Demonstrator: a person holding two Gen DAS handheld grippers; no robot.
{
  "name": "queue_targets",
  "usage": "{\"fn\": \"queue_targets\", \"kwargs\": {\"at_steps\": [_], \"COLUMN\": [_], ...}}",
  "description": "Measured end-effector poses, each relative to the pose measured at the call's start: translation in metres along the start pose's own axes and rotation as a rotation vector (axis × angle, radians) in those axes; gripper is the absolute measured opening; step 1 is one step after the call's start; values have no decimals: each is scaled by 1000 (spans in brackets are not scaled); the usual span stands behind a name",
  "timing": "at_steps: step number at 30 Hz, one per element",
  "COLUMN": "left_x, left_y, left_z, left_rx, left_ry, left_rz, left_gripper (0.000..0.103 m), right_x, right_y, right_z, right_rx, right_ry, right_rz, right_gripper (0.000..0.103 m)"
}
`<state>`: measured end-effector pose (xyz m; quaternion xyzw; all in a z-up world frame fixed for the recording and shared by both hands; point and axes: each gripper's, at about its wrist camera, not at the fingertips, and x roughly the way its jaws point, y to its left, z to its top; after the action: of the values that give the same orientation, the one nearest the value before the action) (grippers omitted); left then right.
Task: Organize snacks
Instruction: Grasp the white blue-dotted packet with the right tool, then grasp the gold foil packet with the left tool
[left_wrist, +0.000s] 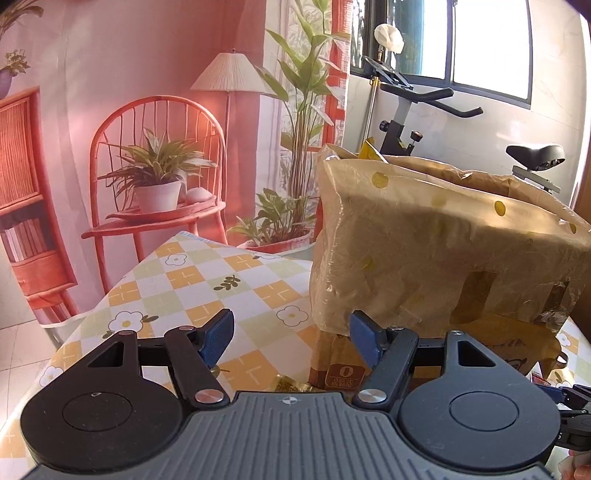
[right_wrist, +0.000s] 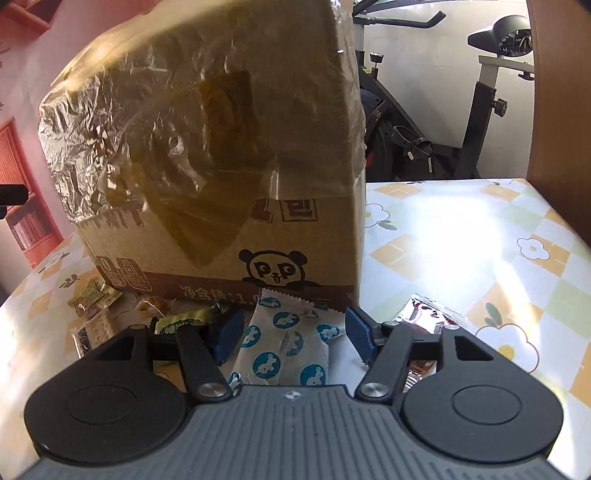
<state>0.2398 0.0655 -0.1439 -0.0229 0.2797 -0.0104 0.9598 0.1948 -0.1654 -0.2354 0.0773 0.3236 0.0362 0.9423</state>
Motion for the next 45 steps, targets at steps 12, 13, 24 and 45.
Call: {"fn": "queue_targets", "kwargs": {"at_steps": [12, 13, 24, 45], "left_x": [31, 35, 81, 80], "left_y": [23, 22, 3, 25], "left_z": [-21, -27, -55, -72], "left_rx": [-44, -36, 15, 50], "left_ry": [89, 106, 227, 299], "left_rz": [19, 12, 27, 72], "left_gripper": [66, 66, 65, 74], "right_x": [5, 3, -1, -5], "right_y": [-4, -5, -10, -13], "right_z": [-18, -18, -18, -19], "right_rx": [20, 23, 38, 52], "right_ry": [-19, -30, -54, -83], "right_rz": [10, 15, 36, 71], "right_gripper": [54, 52, 49, 45]}}
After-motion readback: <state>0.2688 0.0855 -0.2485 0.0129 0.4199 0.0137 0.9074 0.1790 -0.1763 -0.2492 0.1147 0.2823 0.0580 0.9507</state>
